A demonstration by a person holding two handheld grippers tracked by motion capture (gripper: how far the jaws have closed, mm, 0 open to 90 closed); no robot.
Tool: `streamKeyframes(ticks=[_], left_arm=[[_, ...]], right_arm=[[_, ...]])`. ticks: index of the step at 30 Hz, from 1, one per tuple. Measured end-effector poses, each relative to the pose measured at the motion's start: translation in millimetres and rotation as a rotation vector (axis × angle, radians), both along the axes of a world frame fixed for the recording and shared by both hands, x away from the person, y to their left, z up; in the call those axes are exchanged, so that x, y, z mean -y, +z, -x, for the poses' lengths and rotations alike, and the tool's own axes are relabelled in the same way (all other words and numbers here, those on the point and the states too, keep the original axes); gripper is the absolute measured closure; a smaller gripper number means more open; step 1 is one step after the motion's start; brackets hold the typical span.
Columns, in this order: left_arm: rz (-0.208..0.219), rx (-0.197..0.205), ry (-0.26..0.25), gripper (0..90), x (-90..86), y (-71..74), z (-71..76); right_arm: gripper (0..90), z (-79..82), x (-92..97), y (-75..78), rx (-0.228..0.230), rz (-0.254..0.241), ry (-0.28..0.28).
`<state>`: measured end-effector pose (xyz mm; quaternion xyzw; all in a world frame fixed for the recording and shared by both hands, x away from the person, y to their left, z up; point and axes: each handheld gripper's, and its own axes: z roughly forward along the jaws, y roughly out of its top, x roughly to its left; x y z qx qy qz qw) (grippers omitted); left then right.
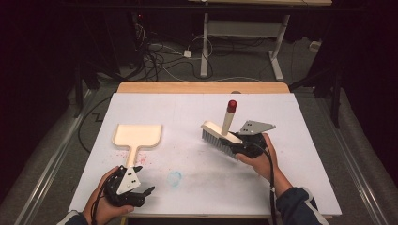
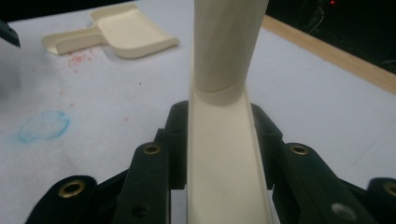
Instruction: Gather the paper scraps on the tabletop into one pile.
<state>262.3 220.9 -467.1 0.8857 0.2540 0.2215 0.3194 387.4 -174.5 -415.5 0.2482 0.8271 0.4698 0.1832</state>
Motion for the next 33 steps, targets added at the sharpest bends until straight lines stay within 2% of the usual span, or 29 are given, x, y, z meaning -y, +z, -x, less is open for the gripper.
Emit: streamKeyframes(ticks=[8, 13, 15, 18, 20, 22, 24, 26, 27, 32, 33], left_arm=[[0.004, 0.007, 0.004, 21.4, -1.4, 1.3, 0.9], [0.002, 0.006, 0.002, 21.5, -1.1, 1.1, 0.6], [0.0, 0.006, 0.002, 21.5, -1.0, 1.0, 0.5], [0.0, 0.005, 0.003, 21.5, -0.7, 0.9, 0.2], [0.0, 0.002, 0.003, 21.5, -0.3, 0.4, 0.2], [0.0, 0.001, 0.004, 21.5, 0.3, 0.1, 0.1], [0.003, 0.001, 0.003, 21.5, 0.4, 0.0, 0.0], [0.005, 0.001, 0.004, 21.5, 0.4, 0.0, 0.1], [0.005, -0.001, 0.004, 21.5, 0.3, 0.0, 0.1], [0.004, -0.001, 0.002, 21.5, 1.1, -0.6, 0.1], [0.004, -0.002, 0.001, 21.5, 1.2, -0.6, 0.2]], right_arm=[[67.6, 11.8, 10.1, 22.7, 0.061, -0.013, -0.083], [67.6, 10.7, 20.8, 25.8, 0.112, 0.018, -0.188], [67.7, 7.4, 24.6, 22.2, 0.115, 0.034, -0.24], [67.7, 0.9, 28.6, 12.6, 0.092, 0.039, -0.322], [67.7, -3.3, 28.1, 4.8, 0.098, 0.08, -0.386], [67.7, -7.1, 25.1, -4.7, 0.087, 0.117, -0.441], [67.7, -10.2, 21.1, -14.5, 0.074, 0.151, -0.476], [67.7, -11.9, 15.3, -23.2, 0.071, 0.177, -0.498], [67.7, -10.9, 12.3, -24.6, 0.073, 0.164, -0.503], [67.6, -4.3, -9.2, -29.0, 0.079, 0.168, -0.482], [67.7, -3.6, -12.4, -29.1, 0.094, 0.174, -0.476]])
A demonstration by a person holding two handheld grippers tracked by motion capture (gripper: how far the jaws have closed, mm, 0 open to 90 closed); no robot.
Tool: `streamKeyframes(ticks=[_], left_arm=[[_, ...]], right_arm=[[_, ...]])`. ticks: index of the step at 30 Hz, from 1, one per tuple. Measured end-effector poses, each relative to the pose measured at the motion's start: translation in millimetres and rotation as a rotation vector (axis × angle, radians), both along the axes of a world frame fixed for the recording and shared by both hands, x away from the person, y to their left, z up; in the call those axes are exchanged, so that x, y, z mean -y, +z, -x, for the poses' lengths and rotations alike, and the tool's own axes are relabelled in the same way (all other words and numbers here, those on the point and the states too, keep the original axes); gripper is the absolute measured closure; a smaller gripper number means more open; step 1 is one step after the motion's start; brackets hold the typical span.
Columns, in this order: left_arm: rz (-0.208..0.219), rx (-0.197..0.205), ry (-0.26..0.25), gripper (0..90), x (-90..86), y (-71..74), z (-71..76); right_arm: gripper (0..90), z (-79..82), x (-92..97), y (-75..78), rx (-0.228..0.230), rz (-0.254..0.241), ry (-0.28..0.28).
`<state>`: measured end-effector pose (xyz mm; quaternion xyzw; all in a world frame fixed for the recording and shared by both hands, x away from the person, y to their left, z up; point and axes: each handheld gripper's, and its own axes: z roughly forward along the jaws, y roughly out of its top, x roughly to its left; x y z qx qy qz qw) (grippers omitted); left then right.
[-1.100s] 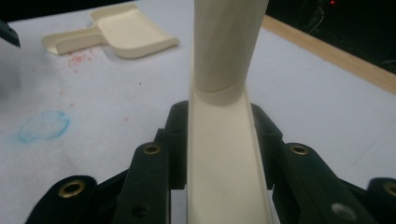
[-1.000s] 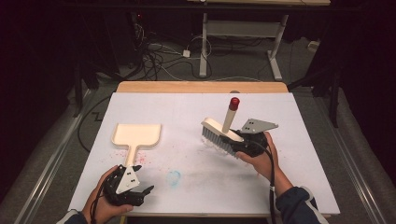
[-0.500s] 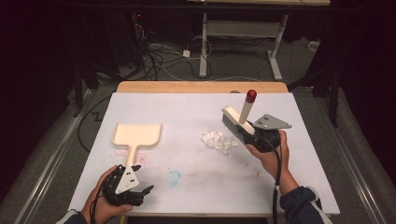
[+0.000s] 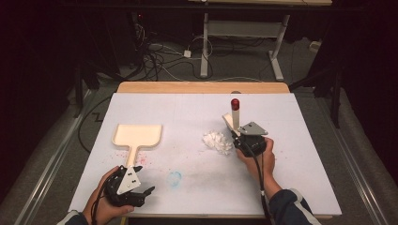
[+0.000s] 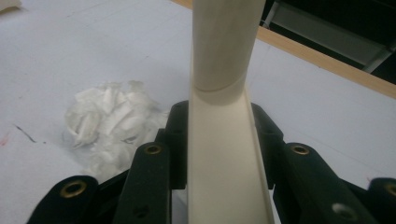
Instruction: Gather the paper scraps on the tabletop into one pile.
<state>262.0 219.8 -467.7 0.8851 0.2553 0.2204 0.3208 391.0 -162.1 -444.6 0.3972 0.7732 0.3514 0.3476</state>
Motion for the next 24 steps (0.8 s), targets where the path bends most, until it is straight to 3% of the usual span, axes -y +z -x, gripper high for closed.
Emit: streamKeyframes(ticks=[3, 8, 24], left_arm=[[-0.001, -0.001, 0.003, 21.5, -0.5, 0.1, -0.1], [0.001, 0.0, 0.001, 21.5, -0.9, 0.1, 0.1], [0.007, 0.007, 0.01, 21.5, -3.0, 1.8, -0.3]], right_arm=[[67.7, 2.9, -8.2, 1.1, -0.008, -0.042, 0.015], [67.7, 4.1, -14.8, 2.6, 0.004, -0.033, 0.033], [67.6, 10.5, 14.8, 31.6, 0.069, -0.114, 0.003]])
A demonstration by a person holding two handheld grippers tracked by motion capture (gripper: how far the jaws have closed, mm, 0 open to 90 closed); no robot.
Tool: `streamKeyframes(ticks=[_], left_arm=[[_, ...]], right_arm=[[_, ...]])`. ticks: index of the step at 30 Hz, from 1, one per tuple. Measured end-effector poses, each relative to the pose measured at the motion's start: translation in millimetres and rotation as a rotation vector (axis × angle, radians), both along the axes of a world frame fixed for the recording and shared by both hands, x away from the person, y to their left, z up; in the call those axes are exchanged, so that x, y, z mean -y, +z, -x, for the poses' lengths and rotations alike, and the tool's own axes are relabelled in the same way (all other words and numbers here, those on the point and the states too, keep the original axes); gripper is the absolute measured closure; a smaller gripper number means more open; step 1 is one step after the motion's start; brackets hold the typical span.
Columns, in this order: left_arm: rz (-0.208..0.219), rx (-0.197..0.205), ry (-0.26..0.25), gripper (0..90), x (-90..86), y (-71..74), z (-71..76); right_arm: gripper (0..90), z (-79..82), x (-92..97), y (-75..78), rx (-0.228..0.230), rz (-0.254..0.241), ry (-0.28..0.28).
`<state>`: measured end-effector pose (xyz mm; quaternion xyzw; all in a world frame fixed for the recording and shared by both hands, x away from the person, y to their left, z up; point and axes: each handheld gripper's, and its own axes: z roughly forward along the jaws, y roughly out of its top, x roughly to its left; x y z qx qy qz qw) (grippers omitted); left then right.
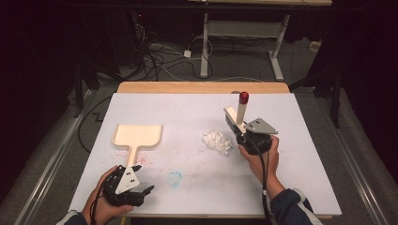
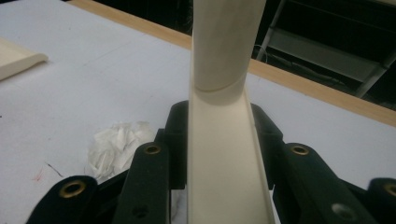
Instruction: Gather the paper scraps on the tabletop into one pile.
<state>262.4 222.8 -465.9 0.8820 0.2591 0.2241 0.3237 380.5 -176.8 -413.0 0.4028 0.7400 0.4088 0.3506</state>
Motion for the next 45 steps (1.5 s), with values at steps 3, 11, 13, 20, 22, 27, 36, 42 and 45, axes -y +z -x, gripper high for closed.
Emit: streamKeyframes(ticks=[3, 11, 13, 20, 22, 27, 36, 42, 45], left_arm=[[0.001, 0.001, 0.002, 21.5, -0.1, 0.3, -0.3], [-0.002, 0.0, -0.003, 21.5, 1.4, 0.4, -1.3], [0.001, 0.001, -0.001, 21.5, 1.1, 0.4, -1.4], [0.001, 0.0, -0.001, 21.5, 0.3, 0.5, -1.7], [0.003, -0.001, 0.001, 21.5, 0.0, 0.4, -1.9], [0.01, 0.0, 0.005, 21.5, -1.0, 0.8, -2.5], [0.012, -0.001, 0.016, 21.5, -2.5, 0.9, -4.7], [0.02, -0.001, 0.024, 21.5, -4.4, 1.2, -6.4], [0.02, 0.0, 0.026, 21.5, -5.3, 1.1, -6.9]], right_arm=[[67.6, 3.4, 7.4, 7.4, 0.017, -0.013, 0.004], [67.6, 15.3, 25.2, 19.8, 0.028, -0.021, 0.027], [67.7, 17.8, 28.8, 21.4, 0.03, -0.02, 0.034], [67.7, 25.1, 36.7, 24.5, 0.028, -0.018, 0.049], [67.7, 27.4, 39.5, 25.1, 0.03, -0.016, 0.048], [67.7, 34.6, 48.3, 25.7, 0.021, -0.022, 0.047], [67.7, 46.3, 62.6, 21.7, 0.005, -0.011, 0.051], [67.7, 53.7, 69.7, 17.3, -0.007, -0.003, 0.056], [67.7, 57.6, 72.6, 16.8, -0.008, -0.008, 0.058]])
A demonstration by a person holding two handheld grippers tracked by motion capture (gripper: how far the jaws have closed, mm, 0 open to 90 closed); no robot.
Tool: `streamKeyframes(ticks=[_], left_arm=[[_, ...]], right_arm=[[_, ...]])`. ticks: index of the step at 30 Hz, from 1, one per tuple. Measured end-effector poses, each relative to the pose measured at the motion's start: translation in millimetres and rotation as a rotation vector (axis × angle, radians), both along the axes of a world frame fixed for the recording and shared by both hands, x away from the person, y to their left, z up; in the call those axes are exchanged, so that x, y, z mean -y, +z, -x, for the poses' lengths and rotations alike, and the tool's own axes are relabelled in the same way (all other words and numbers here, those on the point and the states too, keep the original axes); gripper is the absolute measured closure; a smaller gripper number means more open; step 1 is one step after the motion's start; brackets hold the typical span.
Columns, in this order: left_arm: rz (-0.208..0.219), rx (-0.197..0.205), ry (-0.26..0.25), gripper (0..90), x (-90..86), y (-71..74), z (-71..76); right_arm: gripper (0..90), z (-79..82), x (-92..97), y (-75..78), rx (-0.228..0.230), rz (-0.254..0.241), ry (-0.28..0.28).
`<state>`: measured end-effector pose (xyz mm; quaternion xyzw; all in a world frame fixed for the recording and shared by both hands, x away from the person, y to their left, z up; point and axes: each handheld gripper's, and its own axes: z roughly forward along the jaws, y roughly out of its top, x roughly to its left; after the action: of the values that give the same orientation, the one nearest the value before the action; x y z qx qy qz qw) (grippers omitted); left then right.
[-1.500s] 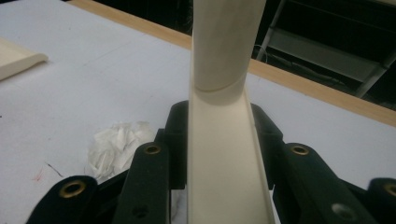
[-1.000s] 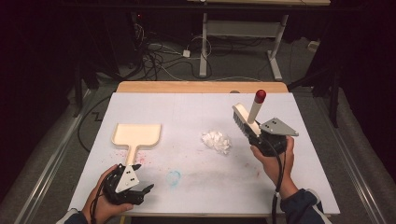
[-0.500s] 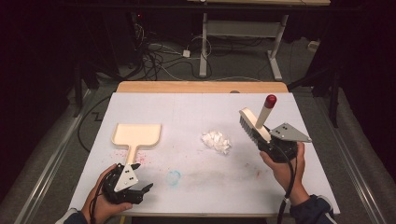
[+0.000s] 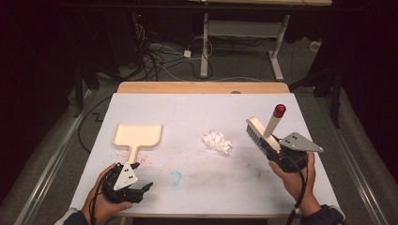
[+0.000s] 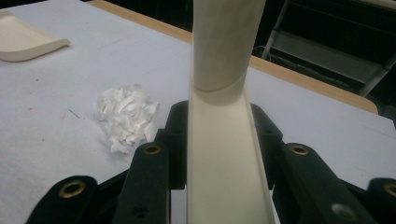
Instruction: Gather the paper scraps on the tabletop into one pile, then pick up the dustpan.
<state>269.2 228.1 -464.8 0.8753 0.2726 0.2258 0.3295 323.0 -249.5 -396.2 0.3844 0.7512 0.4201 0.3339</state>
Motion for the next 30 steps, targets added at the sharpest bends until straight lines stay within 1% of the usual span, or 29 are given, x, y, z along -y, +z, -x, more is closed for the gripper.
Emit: streamKeyframes(ticks=[2, 5, 6, 7, 9, 11, 13, 14, 16, 18, 20, 21, 22, 24, 26, 28, 29, 30], left_arm=[[0.003, 0.003, 0.006, 21.5, -1.7, 1.0, -0.2], [0.014, 0.009, 0.036, 21.5, -5.9, 2.8, -2.0], [0.011, 0.006, 0.068, 21.5, -7.8, 3.0, -3.1], [0.006, 0.014, 0.088, 21.5, -9.7, 3.2, -4.9], [0.025, 0.003, 0.123, 21.5, -14.1, 3.6, -6.2], [0.025, 0.009, 0.16, 21.5, -16.9, 4.5, -7.5], [0.039, 0.008, 0.19, 21.6, -20.5, 5.3, -9.2], [0.033, 0.008, 0.207, 21.5, -21.1, 5.0, -10.1], [0.04, -0.008, 0.246, 21.6, -23.7, 3.8, -12.4], [0.03, -0.025, 0.286, 21.6, -25.9, 2.4, -15.0], [0.048, -0.049, 0.312, 21.5, -28.9, 1.5, -17.5], [0.043, -0.058, 0.333, 21.5, -29.9, 1.4, -18.8], [0.049, -0.07, 0.351, 21.5, -31.1, 1.0, -20.1], [0.077, -0.098, 0.366, 21.5, -33.9, -0.4, -22.2], [0.076, -0.119, 0.387, 21.4, -34.4, -2.1, -25.6], [0.086, -0.142, 0.407, 20.3, -34.7, -3.3, -30.0], [0.088, -0.147, 0.42, 20.3, -34.8, -4.1, -32.2], [0.099, -0.163, 0.44, 20.3, -35.4, -5.6, -37.0]], right_arm=[[67.7, 2.6, 1.6, -0.7, 0.001, 0.0, 0.002], [67.7, 5.7, 3.0, -3.6, -0.008, 0.006, 0.007], [67.7, 6.2, 3.4, -4.4, -0.011, 0.011, 0.01], [67.7, 7.2, 4.0, -5.9, -0.013, 0.014, 0.011], [67.7, 8.4, 4.6, -7.9, -0.02, 0.018, 0.012], [67.7, 9.5, 5.1, -9.8, -0.024, 0.022, 0.014], [67.7, 10.1, 5.2, -10.4, -0.025, 0.028, 0.017], [67.7, 10.4, 5.3, -10.4, -0.023, 0.026, 0.016], [67.7, 10.6, 5.2, -9.7, -0.02, 0.022, 0.017], [67.7, 10.9, 4.9, -9.1, -0.016, 0.024, 0.018], [67.7, 11.5, 4.4, -8.8, -0.014, 0.024, 0.021], [67.7, 11.9, 4.0, -8.6, -0.013, 0.024, 0.023], [67.7, 12.5, 3.4, -8.4, -0.014, 0.022, 0.023], [67.7, 12.5, 2.1, -8.4, -0.012, 0.026, 0.028], [67.7, 11.8, 0.8, -8.8, -0.012, 0.026, 0.031], [67.7, 10.7, -0.8, -10.1, -0.017, 0.032, 0.036], [67.7, 10.3, -1.5, -10.8, -0.02, 0.033, 0.036], [67.7, 10.0, -1.8, -11.2, -0.02, 0.037, 0.039]])
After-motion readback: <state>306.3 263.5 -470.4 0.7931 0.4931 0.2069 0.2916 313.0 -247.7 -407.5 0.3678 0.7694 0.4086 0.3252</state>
